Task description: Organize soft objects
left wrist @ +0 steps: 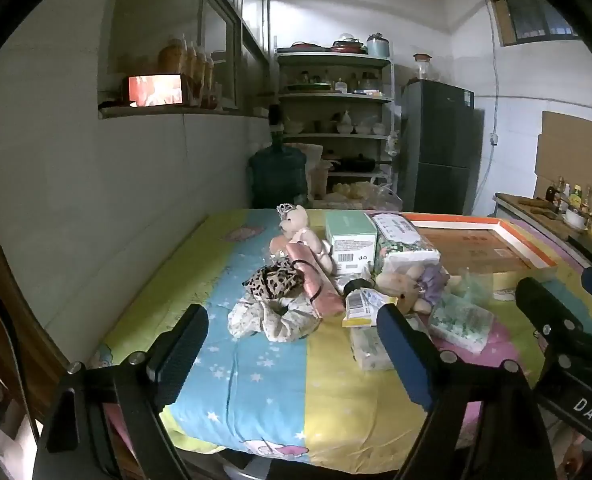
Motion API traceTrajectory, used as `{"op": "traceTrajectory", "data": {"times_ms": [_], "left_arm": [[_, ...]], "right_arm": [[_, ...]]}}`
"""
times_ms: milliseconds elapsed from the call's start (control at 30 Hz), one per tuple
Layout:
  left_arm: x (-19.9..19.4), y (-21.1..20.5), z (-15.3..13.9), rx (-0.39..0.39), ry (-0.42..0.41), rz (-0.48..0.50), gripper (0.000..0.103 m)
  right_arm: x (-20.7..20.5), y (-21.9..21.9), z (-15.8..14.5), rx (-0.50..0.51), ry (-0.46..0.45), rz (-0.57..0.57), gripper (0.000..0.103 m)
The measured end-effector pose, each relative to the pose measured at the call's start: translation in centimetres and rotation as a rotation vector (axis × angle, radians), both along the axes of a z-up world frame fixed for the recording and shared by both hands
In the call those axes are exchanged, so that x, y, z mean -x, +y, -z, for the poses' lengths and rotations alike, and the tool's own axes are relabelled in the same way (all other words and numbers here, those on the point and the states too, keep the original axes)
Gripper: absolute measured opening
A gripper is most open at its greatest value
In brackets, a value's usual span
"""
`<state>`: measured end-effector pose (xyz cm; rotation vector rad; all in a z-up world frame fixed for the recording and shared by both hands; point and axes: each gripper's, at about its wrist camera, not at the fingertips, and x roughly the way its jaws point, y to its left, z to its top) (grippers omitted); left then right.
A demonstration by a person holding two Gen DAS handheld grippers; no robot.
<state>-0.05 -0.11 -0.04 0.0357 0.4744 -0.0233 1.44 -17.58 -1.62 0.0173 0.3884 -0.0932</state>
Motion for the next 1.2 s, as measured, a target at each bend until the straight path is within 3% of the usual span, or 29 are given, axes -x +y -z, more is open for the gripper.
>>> {"op": "traceTrajectory", "data": {"times_ms": [333, 1200], "left_arm": [[-0.3, -0.6, -0.4, -0.010, 0.013, -0.010, 0.087], [0.2, 0.0, 0.5, 0.010, 0.012, -0.005, 0.086]], "right_arm": [[-1.0, 1.7, 0.6, 0.010, 0.007, 0.013, 0.102], [0.3, 1.3, 0.0, -0.001, 0.002, -0.043, 0.102]]}}
